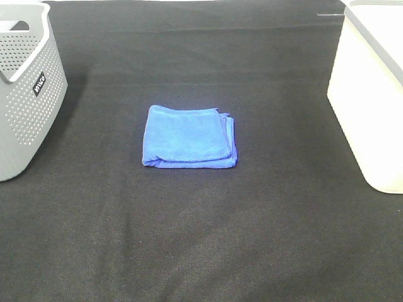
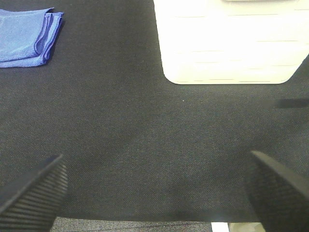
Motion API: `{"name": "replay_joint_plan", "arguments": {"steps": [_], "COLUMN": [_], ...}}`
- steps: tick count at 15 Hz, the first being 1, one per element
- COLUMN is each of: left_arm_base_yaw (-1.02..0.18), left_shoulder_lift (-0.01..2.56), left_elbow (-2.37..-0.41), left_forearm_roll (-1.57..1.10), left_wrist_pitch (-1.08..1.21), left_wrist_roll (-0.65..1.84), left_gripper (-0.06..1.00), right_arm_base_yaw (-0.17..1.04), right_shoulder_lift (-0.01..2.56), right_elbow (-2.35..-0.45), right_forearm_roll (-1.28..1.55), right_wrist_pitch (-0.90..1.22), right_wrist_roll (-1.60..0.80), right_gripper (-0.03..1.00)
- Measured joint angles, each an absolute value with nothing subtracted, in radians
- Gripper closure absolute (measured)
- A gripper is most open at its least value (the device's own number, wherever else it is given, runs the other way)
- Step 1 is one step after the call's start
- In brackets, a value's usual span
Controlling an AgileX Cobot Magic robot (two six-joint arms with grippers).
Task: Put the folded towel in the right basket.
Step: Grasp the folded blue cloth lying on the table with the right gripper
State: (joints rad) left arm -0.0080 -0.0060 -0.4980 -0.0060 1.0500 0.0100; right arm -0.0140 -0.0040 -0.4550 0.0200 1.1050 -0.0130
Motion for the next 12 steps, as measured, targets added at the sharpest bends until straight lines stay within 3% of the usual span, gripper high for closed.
{"name": "replay_joint_plan", "arguments": {"steps": [12], "left_arm_base_yaw": [-0.008], "left_shoulder_lift": [-0.006], "left_elbow": [-0.498], "left_forearm_roll": [-0.006], "left_wrist_pitch": [1.050], "left_wrist_roll": [0.010], "left_gripper": [-0.04], "right_arm_base_yaw": [-0.014], "right_shoulder_lift": [-0.004], "right_elbow": [-0.455], "right_forearm_roll": [0.020], "right_wrist_pitch": [1.105], "right_wrist_roll": [-0.013], "right_gripper": [0.00]}}
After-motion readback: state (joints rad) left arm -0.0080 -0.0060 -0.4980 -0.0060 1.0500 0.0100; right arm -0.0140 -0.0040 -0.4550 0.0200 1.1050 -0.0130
